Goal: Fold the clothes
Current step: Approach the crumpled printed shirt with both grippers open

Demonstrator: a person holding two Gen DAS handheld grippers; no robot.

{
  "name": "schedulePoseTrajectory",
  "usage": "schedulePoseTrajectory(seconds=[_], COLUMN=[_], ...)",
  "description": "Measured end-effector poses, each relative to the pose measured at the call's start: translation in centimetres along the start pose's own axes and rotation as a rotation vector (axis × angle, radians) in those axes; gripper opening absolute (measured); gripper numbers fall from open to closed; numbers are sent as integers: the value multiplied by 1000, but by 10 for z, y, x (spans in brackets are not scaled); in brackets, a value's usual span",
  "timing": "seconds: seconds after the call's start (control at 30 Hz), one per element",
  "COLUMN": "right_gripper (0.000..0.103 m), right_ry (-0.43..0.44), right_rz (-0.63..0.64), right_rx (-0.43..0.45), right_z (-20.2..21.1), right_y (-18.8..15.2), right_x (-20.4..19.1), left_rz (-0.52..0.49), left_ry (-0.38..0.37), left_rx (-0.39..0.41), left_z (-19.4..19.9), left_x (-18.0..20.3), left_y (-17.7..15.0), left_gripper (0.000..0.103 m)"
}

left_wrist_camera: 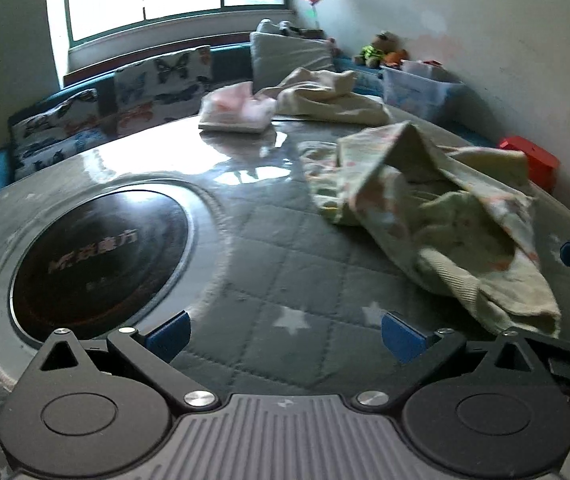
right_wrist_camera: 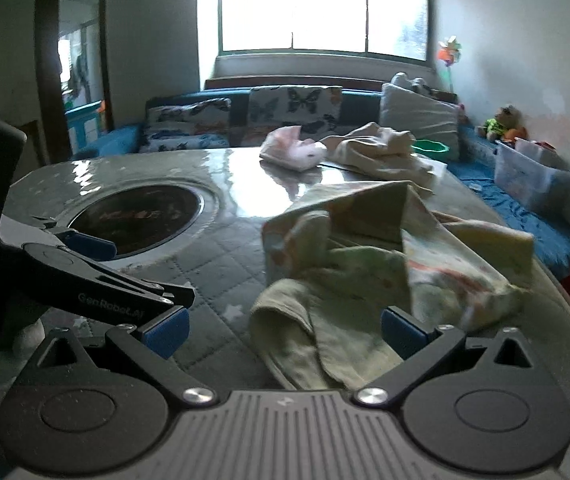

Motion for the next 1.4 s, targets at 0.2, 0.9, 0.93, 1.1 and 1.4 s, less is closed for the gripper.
schedulePoseTrajectory(seconds=[0.2, 0.9, 0.93, 1.1, 1.4], right_gripper=[103, 103, 103, 103, 103], right_ry=[16, -131, -130, -139, -128], right_rz=[-37, -95, -95, -92, -102], right_rx=[32, -10, -11, -19, -33], right_z=[18, 59, 59, 59, 51], right_y=[-15, -47, -48, -50, -53], right_x=[8, 15, 15, 15, 19], left_rz=[-28, -80, -86, -99, -110], left_ry=[47, -54, -57, -56, -48], left_rx=[23, 2, -1, -7, -12], left_z=[5, 28, 30, 31, 23], left_x=[9, 45, 45, 50, 53], left_y=[-5, -33, -33, -34, -29], left_gripper=[103, 103, 103, 103, 103])
Point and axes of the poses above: each gripper's, at about its wrist camera, not at the fingertips, and z roughly against the way its jaws point, x to its right, y to its top, the point moved 10 cm from there along -z, roughly the way its jaws point, and after that the axes turned 14 degrees about z, right-handed, at the moved point
